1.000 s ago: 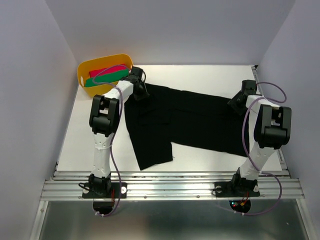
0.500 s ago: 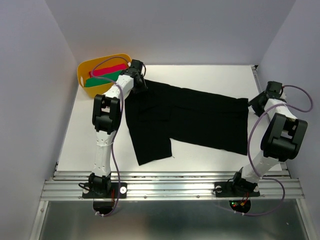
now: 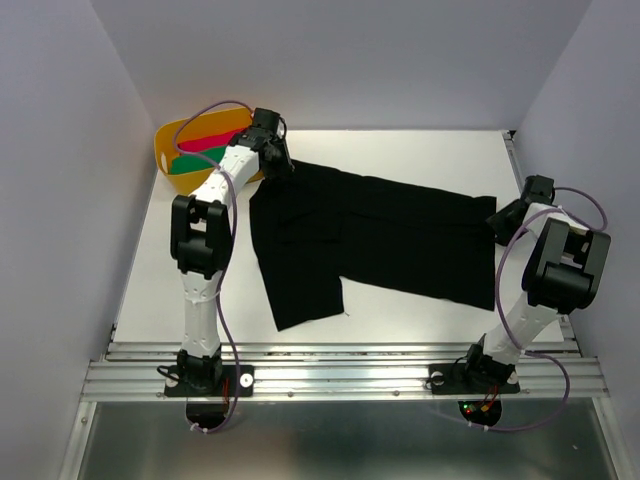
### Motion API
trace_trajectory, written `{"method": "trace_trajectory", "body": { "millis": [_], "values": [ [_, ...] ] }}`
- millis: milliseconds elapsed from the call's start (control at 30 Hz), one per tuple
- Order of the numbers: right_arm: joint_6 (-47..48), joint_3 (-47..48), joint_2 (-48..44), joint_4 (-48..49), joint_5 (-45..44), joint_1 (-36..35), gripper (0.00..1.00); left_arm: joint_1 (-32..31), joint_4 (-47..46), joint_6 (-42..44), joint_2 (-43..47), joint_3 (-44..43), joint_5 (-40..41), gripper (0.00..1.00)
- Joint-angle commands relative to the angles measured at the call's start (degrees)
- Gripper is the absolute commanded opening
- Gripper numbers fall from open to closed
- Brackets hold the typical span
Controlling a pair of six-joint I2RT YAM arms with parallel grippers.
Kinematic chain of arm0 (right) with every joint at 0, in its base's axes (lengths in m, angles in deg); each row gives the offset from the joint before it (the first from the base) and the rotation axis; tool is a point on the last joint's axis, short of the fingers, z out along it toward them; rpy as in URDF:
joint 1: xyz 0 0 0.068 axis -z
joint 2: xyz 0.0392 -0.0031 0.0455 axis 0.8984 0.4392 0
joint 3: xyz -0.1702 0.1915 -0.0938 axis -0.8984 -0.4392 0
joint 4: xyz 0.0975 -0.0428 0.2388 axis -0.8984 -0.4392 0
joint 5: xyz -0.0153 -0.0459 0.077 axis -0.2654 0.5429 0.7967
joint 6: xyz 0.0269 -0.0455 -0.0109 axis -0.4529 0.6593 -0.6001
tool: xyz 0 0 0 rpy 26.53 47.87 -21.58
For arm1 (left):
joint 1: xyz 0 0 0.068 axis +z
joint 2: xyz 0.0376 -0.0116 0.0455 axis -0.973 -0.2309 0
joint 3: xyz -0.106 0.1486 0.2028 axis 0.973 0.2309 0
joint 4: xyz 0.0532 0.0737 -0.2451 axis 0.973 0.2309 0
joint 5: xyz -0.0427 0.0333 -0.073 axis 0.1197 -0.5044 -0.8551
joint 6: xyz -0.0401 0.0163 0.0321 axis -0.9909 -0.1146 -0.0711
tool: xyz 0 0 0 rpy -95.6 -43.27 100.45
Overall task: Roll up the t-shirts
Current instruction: Fold the T-shirt at the center of the board.
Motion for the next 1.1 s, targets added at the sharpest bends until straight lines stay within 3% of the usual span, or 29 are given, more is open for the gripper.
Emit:
{"method": "trace_trajectory", "body": {
  "millis": [0, 167, 233, 367, 533, 1067],
  "values": [
    [-0.85, 1.82, 2.2, 1.42, 1.49, -0.05, 0.45, 0.37, -0.53, 1.14, 3.46, 1.24, -1.62, 0.37],
    [-1.03, 1.65, 2.55, 1.51, 1.14, -0.05, 0.33, 0.28, -0.53, 1.23, 3.54, 1.42, -1.54, 0.37],
    [-0.85, 1.38, 1.77, 1.51, 0.61, -0.05, 0.24, 0.28, -0.44, 1.14, 3.55, 1.42, -1.62, 0.36],
    [0.11, 1.03, -0.43, 1.33, 0.61, -0.05, 0.18, 0.28, -0.35, 1.05, 3.81, 1.59, -1.62, 0.37],
    [0.82, 0.68, -2.98, 0.54, 1.31, -0.05, 0.01, 0.1, -0.53, 0.88, 4.07, 1.86, -1.54, 0.37],
    [0.73, -4.33, -10.81, -4.38, 5.71, -0.05, 0.01, 0.19, 0.08, 0.7, 5.48, 2.74, -0.92, 0.37]
  ]
}}
